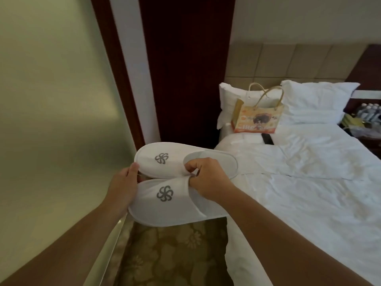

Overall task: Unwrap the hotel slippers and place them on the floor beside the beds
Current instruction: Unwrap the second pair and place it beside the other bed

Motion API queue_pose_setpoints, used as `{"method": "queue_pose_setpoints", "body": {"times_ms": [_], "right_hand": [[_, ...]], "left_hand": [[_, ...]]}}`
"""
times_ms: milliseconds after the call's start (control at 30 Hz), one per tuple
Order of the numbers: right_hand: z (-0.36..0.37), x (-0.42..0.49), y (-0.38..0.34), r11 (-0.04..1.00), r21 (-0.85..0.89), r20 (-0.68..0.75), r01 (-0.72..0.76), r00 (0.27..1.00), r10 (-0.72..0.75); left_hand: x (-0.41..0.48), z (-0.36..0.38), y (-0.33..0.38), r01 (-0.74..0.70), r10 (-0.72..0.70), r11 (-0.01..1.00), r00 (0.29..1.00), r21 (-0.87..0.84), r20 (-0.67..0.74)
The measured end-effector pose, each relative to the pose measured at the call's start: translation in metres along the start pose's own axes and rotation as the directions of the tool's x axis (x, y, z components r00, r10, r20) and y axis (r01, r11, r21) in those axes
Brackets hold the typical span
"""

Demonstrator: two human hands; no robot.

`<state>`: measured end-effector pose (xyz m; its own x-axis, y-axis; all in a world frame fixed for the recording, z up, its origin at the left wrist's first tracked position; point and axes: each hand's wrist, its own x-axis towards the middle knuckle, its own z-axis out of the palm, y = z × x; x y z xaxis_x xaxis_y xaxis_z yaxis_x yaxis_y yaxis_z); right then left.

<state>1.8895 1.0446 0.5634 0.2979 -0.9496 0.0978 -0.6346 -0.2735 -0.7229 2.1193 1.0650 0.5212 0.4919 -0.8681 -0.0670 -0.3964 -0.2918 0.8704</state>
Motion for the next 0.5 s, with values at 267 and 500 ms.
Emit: {"method": "queue_pose_setpoints", "body": {"times_ms": [267, 500], "right_hand": [[0.045, 0.079, 0.048, 0.977, 0.030, -0.126, -0.213, 0.969, 0.215], [0.098, 0.112, 0.120, 0.933, 0.068, -0.192, -0.354, 0.913, 0.361]], "left_hand": [[0.121, 0.066, -0.037, 0.007, -0.011, 1.000, 0.971, 0.017, 0.237], [0.170, 0.131, -0.092, 0.052, -0.084, 0.993, 0.945, 0.109, 0.316]]}}
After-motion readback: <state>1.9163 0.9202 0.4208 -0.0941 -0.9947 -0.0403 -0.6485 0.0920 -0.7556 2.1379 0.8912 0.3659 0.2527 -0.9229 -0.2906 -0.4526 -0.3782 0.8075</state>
